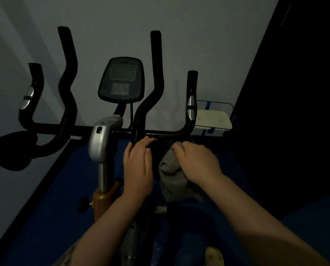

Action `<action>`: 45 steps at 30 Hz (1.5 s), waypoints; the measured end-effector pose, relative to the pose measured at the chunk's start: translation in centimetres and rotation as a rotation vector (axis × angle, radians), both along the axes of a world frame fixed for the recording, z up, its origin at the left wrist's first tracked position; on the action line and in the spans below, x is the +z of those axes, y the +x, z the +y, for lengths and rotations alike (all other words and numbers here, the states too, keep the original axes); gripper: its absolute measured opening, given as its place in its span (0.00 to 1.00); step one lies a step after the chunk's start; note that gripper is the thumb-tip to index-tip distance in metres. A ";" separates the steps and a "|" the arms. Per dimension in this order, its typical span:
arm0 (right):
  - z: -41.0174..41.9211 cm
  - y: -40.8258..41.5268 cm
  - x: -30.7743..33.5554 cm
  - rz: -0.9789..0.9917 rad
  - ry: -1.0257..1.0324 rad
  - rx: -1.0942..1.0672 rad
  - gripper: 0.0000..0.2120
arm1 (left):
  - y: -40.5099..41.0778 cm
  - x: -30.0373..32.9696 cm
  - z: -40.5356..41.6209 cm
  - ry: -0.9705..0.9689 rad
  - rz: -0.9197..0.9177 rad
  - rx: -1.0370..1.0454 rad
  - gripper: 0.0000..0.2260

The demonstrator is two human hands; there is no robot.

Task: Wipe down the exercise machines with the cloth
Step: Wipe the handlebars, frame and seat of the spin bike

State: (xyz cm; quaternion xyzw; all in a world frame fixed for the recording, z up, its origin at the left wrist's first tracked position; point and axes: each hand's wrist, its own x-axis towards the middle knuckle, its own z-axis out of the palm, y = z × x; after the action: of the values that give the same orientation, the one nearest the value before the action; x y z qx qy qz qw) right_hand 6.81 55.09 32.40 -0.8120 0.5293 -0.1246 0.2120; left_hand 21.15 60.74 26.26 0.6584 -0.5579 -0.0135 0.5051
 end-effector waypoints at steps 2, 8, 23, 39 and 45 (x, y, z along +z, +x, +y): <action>0.6 -1.1 0.3 -0.024 0.009 -0.021 0.19 | -0.2 0.1 0.1 0.008 0.024 -0.003 0.16; -0.4 -1.2 5.0 -0.426 -0.319 -0.085 0.11 | -0.2 0.3 0.2 0.027 0.043 0.016 0.18; 0.5 1.0 -3.2 -0.338 -0.541 0.303 0.16 | -0.9 0.1 0.8 0.045 0.166 -0.025 0.17; -0.8 -1.3 -1.7 -0.037 -0.694 0.896 0.09 | 1.2 0.1 2.1 0.128 0.270 -0.214 0.17; 0.7 -1.0 -3.6 -0.179 -0.662 0.797 0.09 | 0.8 0.1 2.0 0.112 0.287 -0.202 0.17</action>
State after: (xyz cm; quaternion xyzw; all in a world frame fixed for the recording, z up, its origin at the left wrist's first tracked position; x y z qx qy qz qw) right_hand 5.76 55.74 28.80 -0.9600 0.0916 -0.2639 0.0197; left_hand 21.99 62.79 26.33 0.6174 -0.5416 -0.1889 0.5383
